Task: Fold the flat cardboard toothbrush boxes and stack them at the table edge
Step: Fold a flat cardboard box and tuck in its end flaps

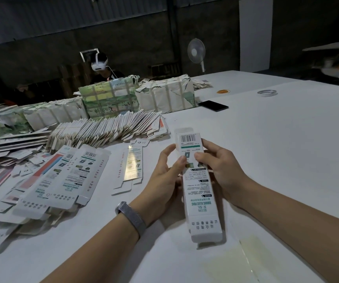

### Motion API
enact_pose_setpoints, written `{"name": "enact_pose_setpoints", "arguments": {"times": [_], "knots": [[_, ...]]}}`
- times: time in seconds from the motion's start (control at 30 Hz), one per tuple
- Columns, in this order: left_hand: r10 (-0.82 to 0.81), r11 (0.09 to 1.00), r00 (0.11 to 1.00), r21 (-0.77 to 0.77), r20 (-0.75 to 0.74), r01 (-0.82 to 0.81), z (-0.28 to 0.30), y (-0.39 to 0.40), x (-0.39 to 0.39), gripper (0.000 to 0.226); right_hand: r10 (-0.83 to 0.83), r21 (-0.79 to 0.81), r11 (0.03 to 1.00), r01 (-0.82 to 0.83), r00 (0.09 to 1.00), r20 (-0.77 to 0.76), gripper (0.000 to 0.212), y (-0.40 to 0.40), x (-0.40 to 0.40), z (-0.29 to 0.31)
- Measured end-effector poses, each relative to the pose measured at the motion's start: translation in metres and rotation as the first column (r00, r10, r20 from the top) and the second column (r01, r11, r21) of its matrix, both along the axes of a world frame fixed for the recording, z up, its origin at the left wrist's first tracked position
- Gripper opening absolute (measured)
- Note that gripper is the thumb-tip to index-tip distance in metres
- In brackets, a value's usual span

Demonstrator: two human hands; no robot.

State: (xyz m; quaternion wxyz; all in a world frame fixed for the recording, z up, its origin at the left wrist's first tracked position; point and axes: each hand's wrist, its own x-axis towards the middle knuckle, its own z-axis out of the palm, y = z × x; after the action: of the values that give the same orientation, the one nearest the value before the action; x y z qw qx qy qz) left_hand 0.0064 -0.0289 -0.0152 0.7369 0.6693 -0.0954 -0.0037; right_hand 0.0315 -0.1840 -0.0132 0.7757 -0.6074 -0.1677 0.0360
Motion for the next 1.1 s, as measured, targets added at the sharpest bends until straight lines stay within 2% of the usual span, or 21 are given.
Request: {"name": "enact_pose_setpoints", "arguments": {"times": [0.07,0.17,0.23,0.4,0.53,0.67,1.0,1.1], "knots": [[0.003,1.0,1.0,-0.001,-0.01,-0.003,0.0012,-0.0012,-0.001,0.053,0.003,0.011,1.0,-0.002,1.0,-0.012,0.034,-0.002,0.0004,0.0001],[0.05,0.997,0.999,0.051,0.007,-0.05,-0.0006,0.0009,0.0017,0.043,0.025,-0.003,1.0,-0.025,1.0,-0.006,0.033,-0.001,-0.0006,0.0],[0.069,0.997,0.998,0.023,0.006,-0.07,-0.0026,0.0023,0.0037,0.041,0.048,-0.03,0.998,-0.047,0.999,0.014,0.033,0.0006,-0.0019,0.0006],[0.037,0.999,0.999,0.009,0.026,-0.037,-0.0053,0.0043,0.0049,0.062,0.045,-0.046,0.998,-0.044,0.999,0.029,0.034,0.0003,-0.0018,0.0011],[0.038,0.999,0.999,-0.001,0.028,-0.038,-0.0066,0.0061,0.0046,0.048,0.066,-0.098,0.993,-0.065,0.998,0.011,0.034,-0.0007,0.0001,0.0002],[0.051,0.999,0.998,-0.002,0.024,-0.051,-0.0072,0.0065,0.0051,0.053,0.074,-0.116,0.991,-0.072,0.997,0.008,0.033,-0.0014,0.0014,-0.0011],[0.024,0.999,1.0,-0.046,-0.019,-0.025,-0.0052,0.0039,0.0049,0.034,0.071,-0.08,0.994,-0.072,0.997,-0.012,0.038,-0.0017,0.0038,-0.0021],[-0.01,0.997,0.999,-0.079,-0.04,0.007,-0.0044,0.0033,0.004,0.032,0.051,-0.072,0.996,-0.053,0.998,-0.032,0.033,-0.0008,0.0038,-0.0016]]}}
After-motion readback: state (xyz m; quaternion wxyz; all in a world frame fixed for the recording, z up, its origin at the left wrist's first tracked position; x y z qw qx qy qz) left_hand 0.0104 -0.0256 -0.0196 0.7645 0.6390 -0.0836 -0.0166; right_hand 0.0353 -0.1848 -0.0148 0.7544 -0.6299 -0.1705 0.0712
